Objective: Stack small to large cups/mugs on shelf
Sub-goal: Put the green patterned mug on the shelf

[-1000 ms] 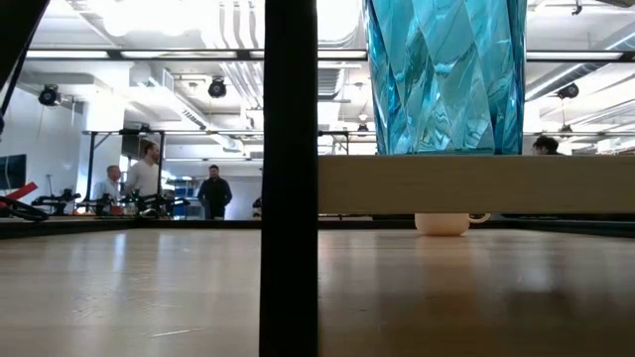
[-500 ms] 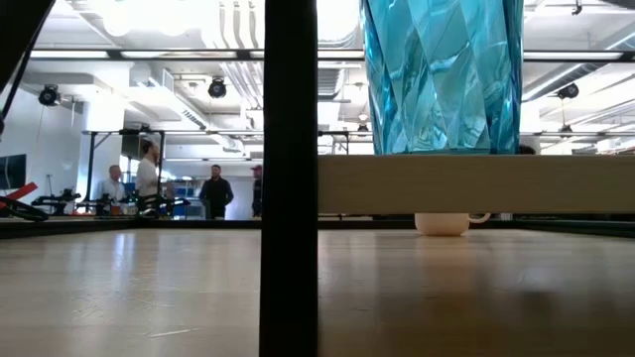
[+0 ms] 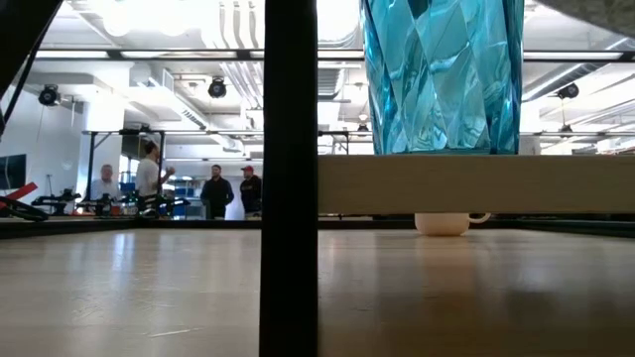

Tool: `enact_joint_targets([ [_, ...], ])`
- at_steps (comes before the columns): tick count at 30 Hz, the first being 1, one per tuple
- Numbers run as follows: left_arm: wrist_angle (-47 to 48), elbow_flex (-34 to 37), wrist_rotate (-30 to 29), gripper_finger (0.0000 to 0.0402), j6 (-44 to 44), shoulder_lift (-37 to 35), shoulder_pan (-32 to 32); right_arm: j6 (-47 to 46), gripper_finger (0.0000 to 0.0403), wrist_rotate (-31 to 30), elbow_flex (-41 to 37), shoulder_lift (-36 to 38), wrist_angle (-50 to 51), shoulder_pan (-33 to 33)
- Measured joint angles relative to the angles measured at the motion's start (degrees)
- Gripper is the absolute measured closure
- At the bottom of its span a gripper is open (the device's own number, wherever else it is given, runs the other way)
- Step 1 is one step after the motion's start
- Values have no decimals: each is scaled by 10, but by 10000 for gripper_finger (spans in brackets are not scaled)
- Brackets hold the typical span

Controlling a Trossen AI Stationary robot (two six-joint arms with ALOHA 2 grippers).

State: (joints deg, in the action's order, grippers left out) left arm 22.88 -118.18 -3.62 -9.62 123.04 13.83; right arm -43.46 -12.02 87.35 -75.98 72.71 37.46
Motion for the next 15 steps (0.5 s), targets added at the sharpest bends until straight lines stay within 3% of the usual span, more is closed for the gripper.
enact_joint_targets([
  [15, 0, -1, 1, 402, 0, 0, 0, 9, 268, 20, -1, -12, -1, 0],
])
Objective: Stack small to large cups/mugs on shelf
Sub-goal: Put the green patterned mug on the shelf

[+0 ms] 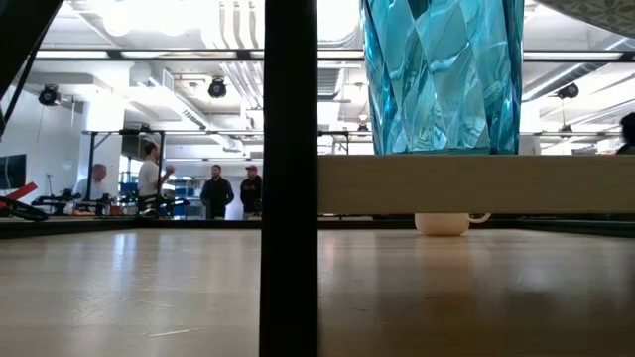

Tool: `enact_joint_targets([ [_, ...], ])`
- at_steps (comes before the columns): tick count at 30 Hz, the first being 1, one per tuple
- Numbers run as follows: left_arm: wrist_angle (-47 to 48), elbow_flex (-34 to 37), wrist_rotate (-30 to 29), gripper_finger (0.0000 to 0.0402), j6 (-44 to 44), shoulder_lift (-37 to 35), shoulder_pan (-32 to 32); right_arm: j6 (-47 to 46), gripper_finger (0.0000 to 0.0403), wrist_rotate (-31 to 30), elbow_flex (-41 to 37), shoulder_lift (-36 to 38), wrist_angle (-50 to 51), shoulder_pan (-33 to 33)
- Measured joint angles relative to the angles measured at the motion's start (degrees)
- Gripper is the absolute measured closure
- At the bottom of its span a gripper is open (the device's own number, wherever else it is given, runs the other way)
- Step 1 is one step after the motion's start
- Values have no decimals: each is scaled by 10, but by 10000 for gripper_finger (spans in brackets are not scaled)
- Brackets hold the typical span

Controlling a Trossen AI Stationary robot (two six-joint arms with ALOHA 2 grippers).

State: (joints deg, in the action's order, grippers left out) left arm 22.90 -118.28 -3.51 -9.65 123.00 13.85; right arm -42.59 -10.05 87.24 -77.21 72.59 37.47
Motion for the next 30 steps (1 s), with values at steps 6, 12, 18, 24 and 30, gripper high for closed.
enact_joint_targets([
  [6, -1, 0, 2, 402, -15, 0, 4, 11, 268, 0, -3, -1, -1, -2],
  [12, 1, -4, 4, 402, -34, 0, 10, 25, 268, 6, -11, 0, -20, -4],
  [18, -3, -15, 4, 402, -72, 0, 10, 30, 271, 44, -30, 0, -57, -8],
  [24, 0, -15, 4, 402, -73, -1, 10, 32, 280, 42, -42, 0, -56, -10],
  [30, 5, -14, 4, 402, -73, -1, 10, 32, 294, 40, -42, 0, -56, -16],
])
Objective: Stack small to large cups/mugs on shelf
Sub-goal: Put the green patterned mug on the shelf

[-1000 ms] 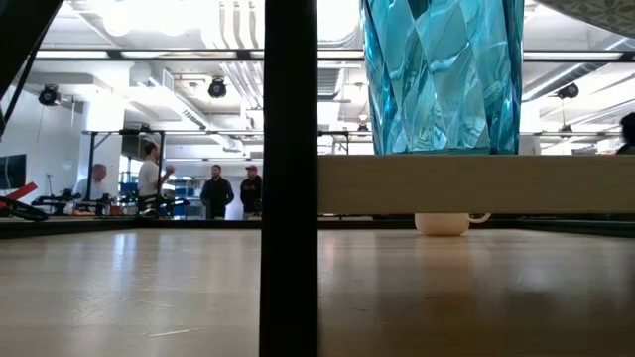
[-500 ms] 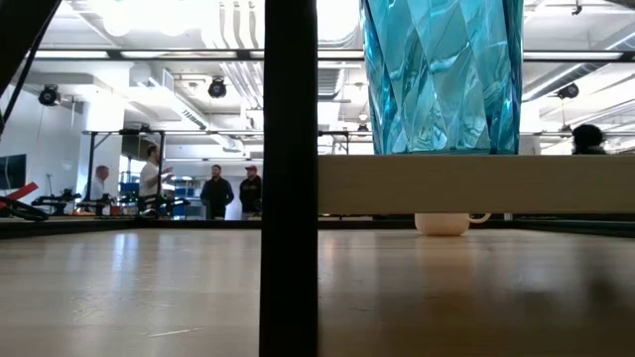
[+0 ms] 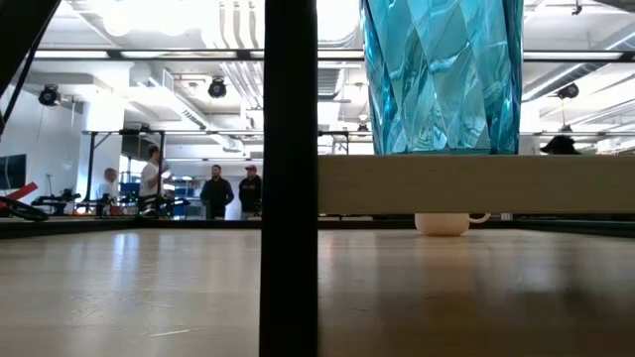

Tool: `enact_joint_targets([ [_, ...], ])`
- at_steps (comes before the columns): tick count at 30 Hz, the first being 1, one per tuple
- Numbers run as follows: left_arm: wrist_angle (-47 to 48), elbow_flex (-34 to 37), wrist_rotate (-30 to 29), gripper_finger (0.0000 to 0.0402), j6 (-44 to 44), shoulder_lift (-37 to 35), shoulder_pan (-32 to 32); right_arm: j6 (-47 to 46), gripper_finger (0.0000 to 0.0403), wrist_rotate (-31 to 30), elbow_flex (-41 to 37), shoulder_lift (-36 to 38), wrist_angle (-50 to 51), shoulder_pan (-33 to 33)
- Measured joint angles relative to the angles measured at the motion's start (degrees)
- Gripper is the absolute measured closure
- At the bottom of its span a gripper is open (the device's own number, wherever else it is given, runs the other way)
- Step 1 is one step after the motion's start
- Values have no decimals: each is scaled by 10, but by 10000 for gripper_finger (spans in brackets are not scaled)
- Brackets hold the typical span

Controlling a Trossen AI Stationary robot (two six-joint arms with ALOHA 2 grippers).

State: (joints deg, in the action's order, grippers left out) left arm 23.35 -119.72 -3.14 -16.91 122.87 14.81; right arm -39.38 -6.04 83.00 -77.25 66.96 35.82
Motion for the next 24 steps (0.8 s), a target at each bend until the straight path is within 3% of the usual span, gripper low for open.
enact_joint_targets([
  [24, 2, 13, -3, 393, 2, 0, -10, -7, 339, 0, -11, -2, -3, -20],
])
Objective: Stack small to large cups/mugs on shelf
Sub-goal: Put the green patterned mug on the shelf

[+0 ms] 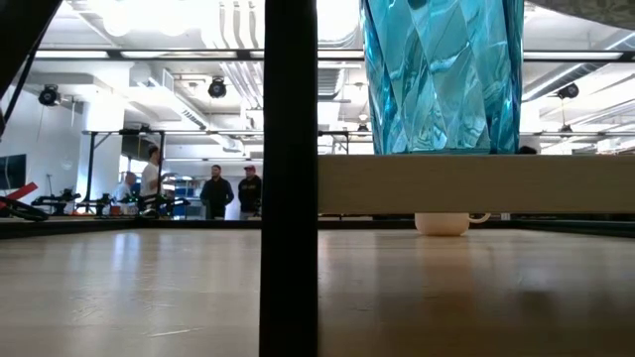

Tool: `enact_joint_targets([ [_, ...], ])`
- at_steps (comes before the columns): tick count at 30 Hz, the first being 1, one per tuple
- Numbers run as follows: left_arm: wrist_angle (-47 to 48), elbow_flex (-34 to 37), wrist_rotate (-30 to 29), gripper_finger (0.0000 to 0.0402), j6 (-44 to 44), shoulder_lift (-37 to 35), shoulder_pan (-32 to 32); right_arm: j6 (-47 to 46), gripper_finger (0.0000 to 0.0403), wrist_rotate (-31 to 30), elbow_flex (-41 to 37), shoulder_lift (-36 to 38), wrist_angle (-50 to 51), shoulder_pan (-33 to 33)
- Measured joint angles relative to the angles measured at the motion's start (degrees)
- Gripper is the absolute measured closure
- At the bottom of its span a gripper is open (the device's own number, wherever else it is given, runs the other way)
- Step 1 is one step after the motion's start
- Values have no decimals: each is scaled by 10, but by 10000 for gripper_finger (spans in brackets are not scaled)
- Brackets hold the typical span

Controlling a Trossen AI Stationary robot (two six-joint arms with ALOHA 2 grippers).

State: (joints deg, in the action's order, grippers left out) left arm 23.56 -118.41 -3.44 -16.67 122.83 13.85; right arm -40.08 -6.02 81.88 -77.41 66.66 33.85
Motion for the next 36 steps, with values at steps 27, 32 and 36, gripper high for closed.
enact_joint_targets([
  [27, 18, 0, -15, 400, -22, 1, -1, 42, 309, 0, -34, -1, -9, -7],
  [32, 26, 3, -12, 400, -12, 0, -1, 44, 346, -1, -53, 0, -33, -9],
  [36, 35, 6, -10, 400, 23, 1, -1, 40, 346, -4, -83, 1, -58, -9],
])
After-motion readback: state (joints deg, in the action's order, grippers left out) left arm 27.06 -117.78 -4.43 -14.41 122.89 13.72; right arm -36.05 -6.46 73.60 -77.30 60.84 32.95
